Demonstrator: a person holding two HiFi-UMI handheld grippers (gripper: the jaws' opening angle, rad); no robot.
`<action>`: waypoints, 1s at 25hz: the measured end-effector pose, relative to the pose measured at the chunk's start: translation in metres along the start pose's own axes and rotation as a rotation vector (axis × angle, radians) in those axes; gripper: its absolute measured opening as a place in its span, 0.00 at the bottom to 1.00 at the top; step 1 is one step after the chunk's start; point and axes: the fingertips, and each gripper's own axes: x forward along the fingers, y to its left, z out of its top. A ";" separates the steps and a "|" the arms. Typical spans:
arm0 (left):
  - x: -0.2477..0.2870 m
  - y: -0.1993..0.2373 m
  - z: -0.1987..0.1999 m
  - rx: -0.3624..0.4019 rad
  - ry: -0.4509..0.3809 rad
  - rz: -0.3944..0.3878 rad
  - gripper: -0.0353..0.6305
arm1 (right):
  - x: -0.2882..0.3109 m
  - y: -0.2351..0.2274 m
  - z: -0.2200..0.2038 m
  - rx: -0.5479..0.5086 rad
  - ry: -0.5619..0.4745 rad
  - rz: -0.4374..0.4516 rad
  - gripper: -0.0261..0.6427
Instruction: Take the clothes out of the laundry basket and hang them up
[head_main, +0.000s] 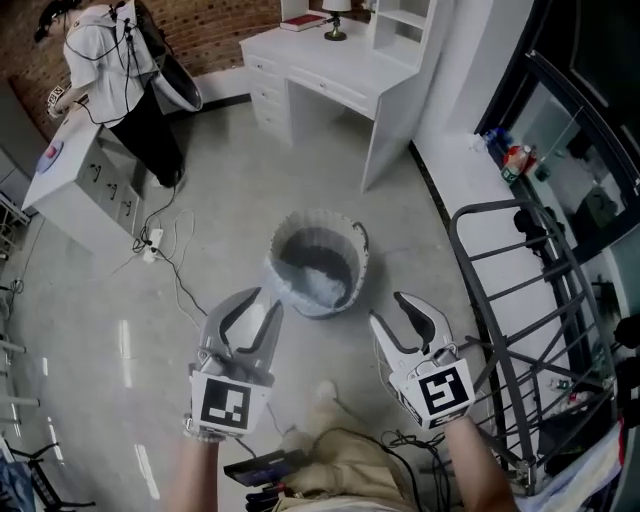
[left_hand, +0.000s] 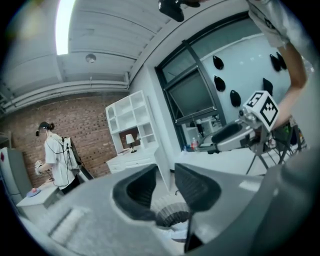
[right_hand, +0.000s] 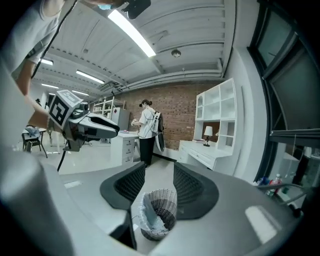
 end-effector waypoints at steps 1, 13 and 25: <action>0.006 0.004 -0.006 -0.022 0.012 0.004 0.22 | 0.011 0.000 -0.008 0.000 0.012 0.016 0.29; 0.067 0.030 -0.122 -0.077 0.128 -0.059 0.21 | 0.113 0.024 -0.122 0.003 0.209 0.105 0.29; 0.113 0.026 -0.276 -0.152 0.188 -0.063 0.21 | 0.215 0.069 -0.303 -0.094 0.383 0.223 0.29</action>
